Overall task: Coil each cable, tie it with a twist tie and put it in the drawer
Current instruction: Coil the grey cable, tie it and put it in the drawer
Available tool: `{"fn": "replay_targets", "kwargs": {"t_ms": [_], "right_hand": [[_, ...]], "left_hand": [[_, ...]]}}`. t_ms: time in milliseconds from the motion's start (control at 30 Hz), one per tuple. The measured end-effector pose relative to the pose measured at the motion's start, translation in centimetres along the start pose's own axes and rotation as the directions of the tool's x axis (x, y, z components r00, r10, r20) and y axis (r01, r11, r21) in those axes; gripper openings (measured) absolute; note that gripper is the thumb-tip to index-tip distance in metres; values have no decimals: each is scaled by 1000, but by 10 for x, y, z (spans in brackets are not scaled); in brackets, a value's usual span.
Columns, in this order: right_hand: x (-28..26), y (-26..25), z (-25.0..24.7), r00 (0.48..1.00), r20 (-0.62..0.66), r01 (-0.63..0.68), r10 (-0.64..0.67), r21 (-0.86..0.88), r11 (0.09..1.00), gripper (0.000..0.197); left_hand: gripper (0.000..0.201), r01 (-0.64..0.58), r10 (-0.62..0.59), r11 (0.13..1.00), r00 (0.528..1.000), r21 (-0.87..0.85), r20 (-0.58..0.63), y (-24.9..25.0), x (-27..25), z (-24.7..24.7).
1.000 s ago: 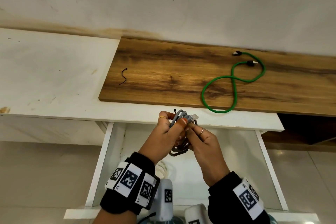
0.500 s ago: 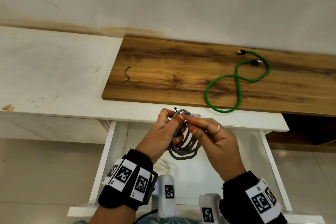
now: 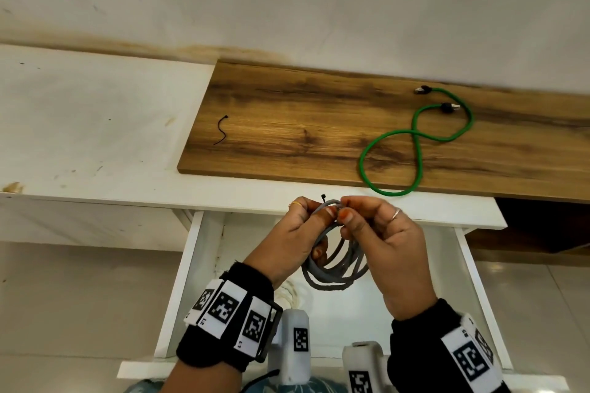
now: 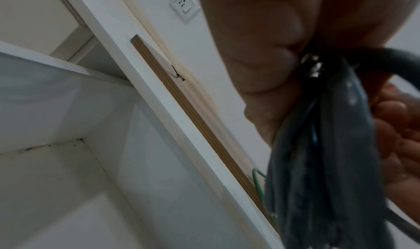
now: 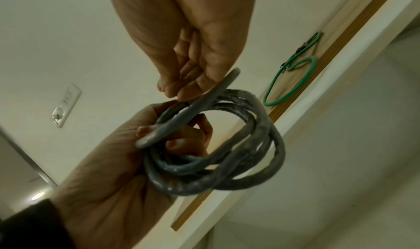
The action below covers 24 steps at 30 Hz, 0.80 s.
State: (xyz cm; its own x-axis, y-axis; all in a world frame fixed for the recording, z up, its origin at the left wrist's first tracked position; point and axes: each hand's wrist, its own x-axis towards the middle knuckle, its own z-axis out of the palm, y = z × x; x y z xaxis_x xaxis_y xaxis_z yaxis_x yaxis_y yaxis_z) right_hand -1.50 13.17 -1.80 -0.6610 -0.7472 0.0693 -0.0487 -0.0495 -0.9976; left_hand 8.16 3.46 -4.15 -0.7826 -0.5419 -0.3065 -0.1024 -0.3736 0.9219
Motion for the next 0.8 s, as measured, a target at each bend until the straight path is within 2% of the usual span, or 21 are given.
{"fn": "replay_targets", "kwargs": {"t_ms": [100, 200, 300, 600, 700, 800], "right_hand": [[2, -5, -4, 992, -71, -94, 100, 86, 992, 23], [2, -10, -8, 990, -59, -129, 131, 43, 991, 9], [0, -13, -9, 990, -40, -136, 138, 39, 990, 11], [-1, -18, -5, 994, -61, -99, 94, -86, 991, 19], [1, -21, -5, 998, -53, -50, 41, -190, 981, 20], [5, -21, -6, 999, -44, 1, -18, -360, 933, 15]], "left_hand": [[24, 1, -1, 1000, 1000, -23, 4, 0, 1, 2], [18, 12, -12, 1000, 1000, 5, 13, 0, 1, 5], [17, 11, -11, 1000, 1000, 10, 11, 0, 1, 7], [11, -18, 18, 1000, 1000, -5, 12, 3, 0, 5], [14, -33, 33, 999, 999, 28, 15, 4, 0, 7], [13, -50, 49, 996, 999, 75, 22, 4, -1, 8]]}}
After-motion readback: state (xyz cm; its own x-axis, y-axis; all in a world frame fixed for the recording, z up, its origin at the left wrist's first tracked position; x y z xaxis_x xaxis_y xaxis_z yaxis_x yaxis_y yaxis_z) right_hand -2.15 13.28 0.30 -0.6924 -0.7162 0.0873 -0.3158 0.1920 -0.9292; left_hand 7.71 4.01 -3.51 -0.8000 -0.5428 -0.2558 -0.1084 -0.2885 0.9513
